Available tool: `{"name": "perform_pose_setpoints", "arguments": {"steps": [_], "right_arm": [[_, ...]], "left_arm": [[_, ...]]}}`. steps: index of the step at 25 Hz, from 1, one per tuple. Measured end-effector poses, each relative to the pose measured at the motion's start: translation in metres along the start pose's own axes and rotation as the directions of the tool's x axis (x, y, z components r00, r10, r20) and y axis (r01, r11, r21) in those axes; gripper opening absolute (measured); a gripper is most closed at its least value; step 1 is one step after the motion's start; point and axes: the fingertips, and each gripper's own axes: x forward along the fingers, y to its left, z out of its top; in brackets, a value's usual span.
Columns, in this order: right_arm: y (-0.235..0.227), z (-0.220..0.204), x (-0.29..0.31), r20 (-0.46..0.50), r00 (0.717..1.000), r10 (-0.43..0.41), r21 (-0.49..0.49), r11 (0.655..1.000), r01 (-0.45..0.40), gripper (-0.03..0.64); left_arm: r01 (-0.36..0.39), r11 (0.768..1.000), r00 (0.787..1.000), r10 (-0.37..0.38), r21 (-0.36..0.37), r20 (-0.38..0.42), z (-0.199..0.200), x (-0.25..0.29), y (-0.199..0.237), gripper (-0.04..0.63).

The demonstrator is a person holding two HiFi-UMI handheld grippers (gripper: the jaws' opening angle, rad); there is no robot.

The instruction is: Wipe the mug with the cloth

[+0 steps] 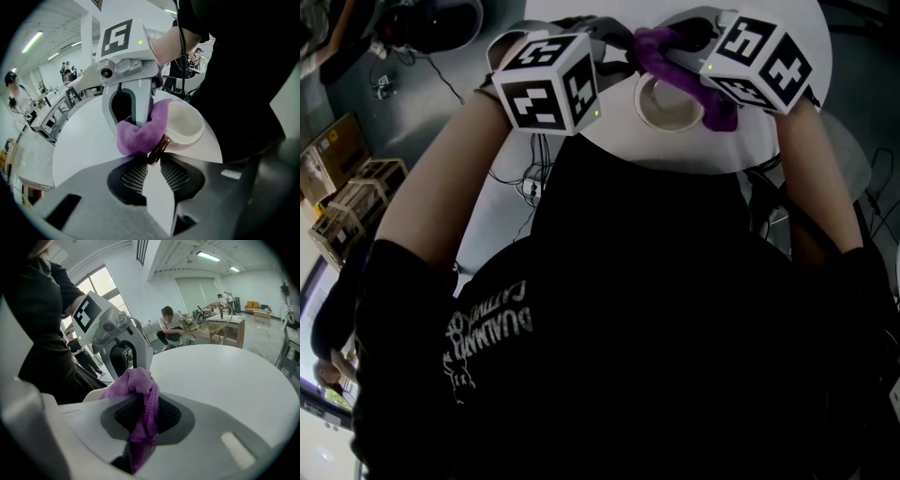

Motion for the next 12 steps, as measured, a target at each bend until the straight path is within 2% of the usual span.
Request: {"name": "perform_pose_setpoints", "arguments": {"steps": [4, 12], "right_arm": [[-0.003, -0.003, 0.000, -0.027, 1.000, -0.012, -0.019, 1.000, 0.011, 0.066], [0.001, -0.011, -0.004, -0.060, 0.992, -0.107, -0.160, 0.982, 0.097, 0.069]], "left_arm": [[-0.016, 0.999, 1.000, 0.016, -0.029, 0.013, 0.002, -0.002, 0.003, 0.084], [-0.042, 0.998, 0.999, 0.042, -0.049, 0.008, 0.007, -0.003, -0.004, 0.083]]}}
